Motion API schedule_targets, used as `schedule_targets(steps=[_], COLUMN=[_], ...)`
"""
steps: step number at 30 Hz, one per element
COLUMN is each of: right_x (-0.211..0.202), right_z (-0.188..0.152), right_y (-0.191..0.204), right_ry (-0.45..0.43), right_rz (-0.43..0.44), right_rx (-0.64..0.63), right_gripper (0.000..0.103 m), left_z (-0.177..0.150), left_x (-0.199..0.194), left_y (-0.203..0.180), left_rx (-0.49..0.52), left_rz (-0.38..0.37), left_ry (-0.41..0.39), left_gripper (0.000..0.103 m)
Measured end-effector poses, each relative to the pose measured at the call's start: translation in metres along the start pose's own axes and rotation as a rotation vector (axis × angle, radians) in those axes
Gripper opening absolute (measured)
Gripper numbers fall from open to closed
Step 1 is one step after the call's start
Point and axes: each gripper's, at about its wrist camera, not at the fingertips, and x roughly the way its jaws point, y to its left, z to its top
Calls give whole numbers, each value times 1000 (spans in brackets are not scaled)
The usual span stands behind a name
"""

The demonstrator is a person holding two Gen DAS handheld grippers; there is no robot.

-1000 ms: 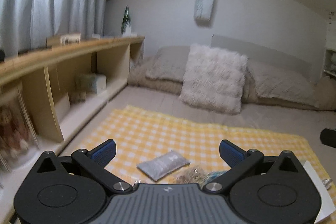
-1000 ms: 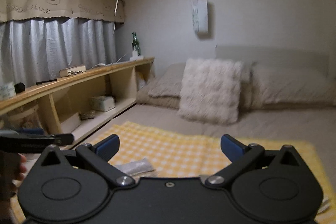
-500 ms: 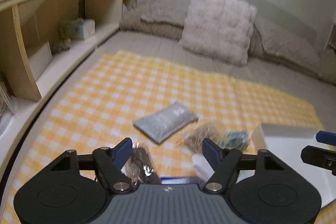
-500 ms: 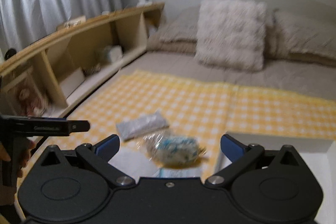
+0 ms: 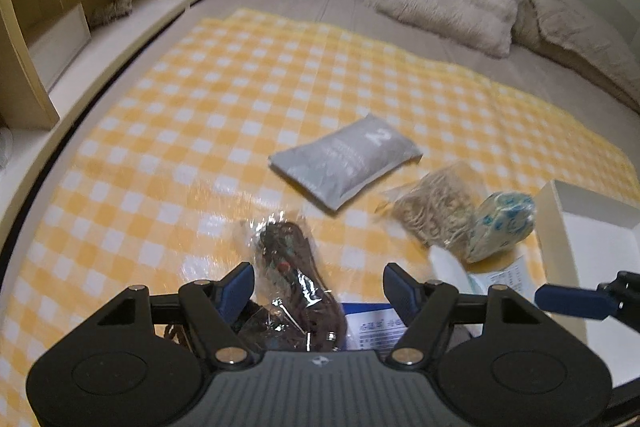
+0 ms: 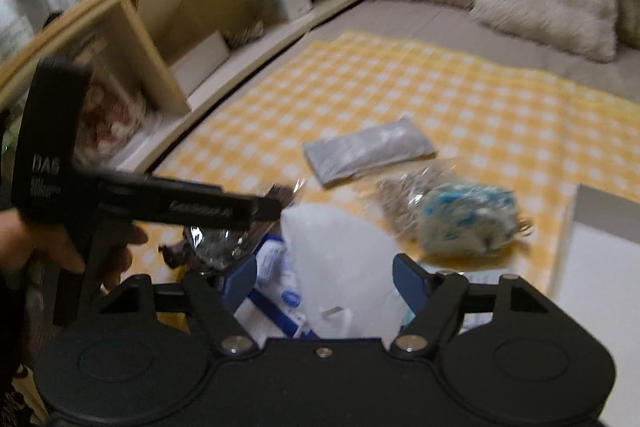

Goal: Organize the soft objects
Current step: 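Move left tool to the bagged brown cord while right tool reaches the white face mask, then close left tool on the bagged brown cord while right tool grasps the white mask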

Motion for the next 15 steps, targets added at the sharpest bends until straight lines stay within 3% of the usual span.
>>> schedule_targets(steps=[6,9,15], right_x=[26,33,36], right_z=[-4,-5,-5], right_y=[-4,-14,-30], right_ry=[94,112,142], right_rz=[-14,-38,-47], right_rx=[5,25,82], right_gripper=[70,60,38], left_z=[0,0,-2], left_x=[24,31,37], left_y=[2,1,0], left_rx=[5,11,15], left_rz=[16,26,15], left_ry=[64,77,112], left_gripper=[71,71,47])
